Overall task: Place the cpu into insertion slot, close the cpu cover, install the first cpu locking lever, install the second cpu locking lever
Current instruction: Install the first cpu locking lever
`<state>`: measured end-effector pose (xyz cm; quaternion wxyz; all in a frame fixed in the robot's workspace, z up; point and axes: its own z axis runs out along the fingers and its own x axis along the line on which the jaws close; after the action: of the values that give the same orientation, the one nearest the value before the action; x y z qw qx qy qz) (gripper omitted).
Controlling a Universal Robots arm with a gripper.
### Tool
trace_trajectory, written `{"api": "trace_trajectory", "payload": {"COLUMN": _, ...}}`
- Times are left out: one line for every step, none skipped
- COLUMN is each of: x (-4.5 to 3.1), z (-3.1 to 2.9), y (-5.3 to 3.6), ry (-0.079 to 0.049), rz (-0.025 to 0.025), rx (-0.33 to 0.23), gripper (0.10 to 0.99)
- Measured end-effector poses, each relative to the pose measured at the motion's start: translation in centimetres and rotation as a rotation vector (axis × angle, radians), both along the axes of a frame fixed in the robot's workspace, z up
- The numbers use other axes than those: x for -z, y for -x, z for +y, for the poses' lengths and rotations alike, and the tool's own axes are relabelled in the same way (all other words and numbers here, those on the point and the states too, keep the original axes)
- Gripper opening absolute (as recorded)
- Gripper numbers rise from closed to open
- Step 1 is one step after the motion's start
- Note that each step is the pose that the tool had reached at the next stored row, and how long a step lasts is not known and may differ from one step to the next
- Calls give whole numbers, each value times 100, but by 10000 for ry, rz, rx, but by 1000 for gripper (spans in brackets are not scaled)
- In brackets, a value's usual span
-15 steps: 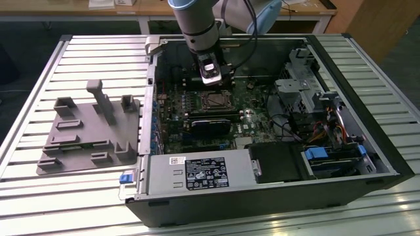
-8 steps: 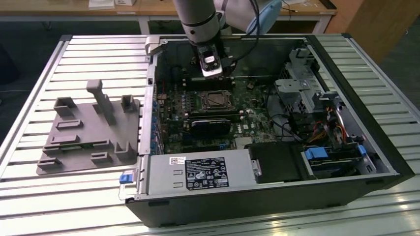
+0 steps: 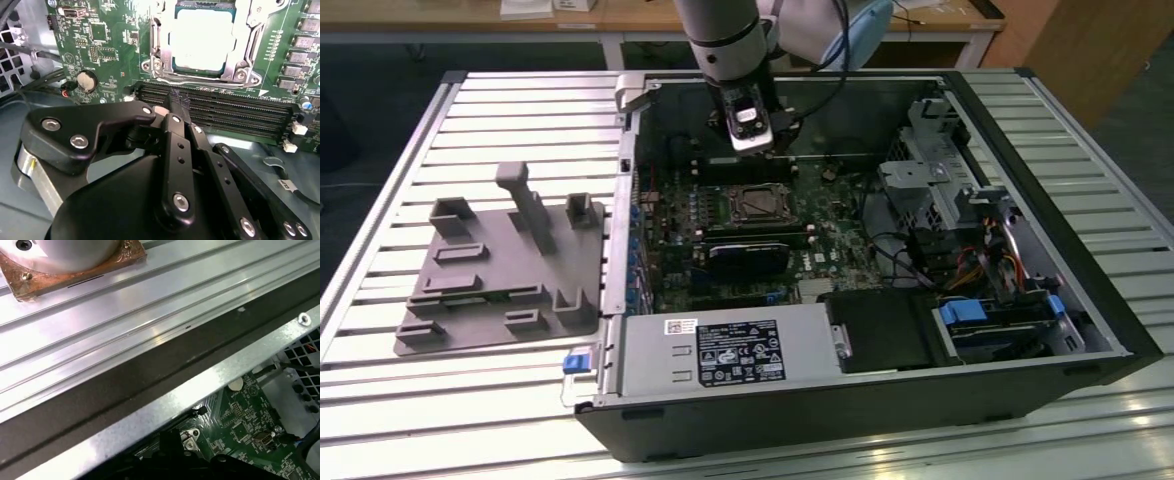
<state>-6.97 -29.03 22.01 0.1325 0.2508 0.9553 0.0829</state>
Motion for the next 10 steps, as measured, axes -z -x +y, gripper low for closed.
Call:
{"api": "trace_trajectory", "payload": {"x": 0, "z": 0, "y": -2, "ry": 4, "rz": 59, "rx": 0, "gripper": 102}}
{"api": "trace_trajectory", "payload": {"x": 1, "z": 0, "y": -5, "ry": 10, "rz": 140, "rx": 0, "gripper": 102}}
{"api": "trace_trajectory", "payload": {"x": 2, "z": 0, "y": -12, "ry": 20, "rz": 258, "rx": 2, "gripper": 102}}
{"api": "trace_trajectory", "payload": {"x": 3, "z": -1, "y": -21, "ry": 35, "rz": 391, "rx": 2, "gripper": 102}}
{"api": "trace_trajectory", "payload": {"x": 4, "z": -3, "y": -30, "ry": 65, "rz": 521, "rx": 2, "gripper": 102}}
{"api": "trace_trajectory", "payload": {"x": 4, "z": -7, "y": -38, "ry": 105, "rz": 623, "rx": 3, "gripper": 102}}
{"api": "trace_trajectory", "payload": {"x": 5, "z": -14, "y": -44, "ry": 153, "rz": 699, "rx": 4, "gripper": 102}}
{"api": "trace_trajectory", "payload": {"x": 5, "z": -21, "y": -49, "ry": 206, "rz": 755, "rx": 5, "gripper": 102}}
{"api": "trace_trajectory", "payload": {"x": 5, "z": -30, "y": -53, "ry": 261, "rz": 805, "rx": 7, "gripper": 102}}
{"api": "trace_trajectory", "payload": {"x": 5, "z": -40, "y": -56, "ry": 313, "rz": 847, "rx": 8, "gripper": 102}}
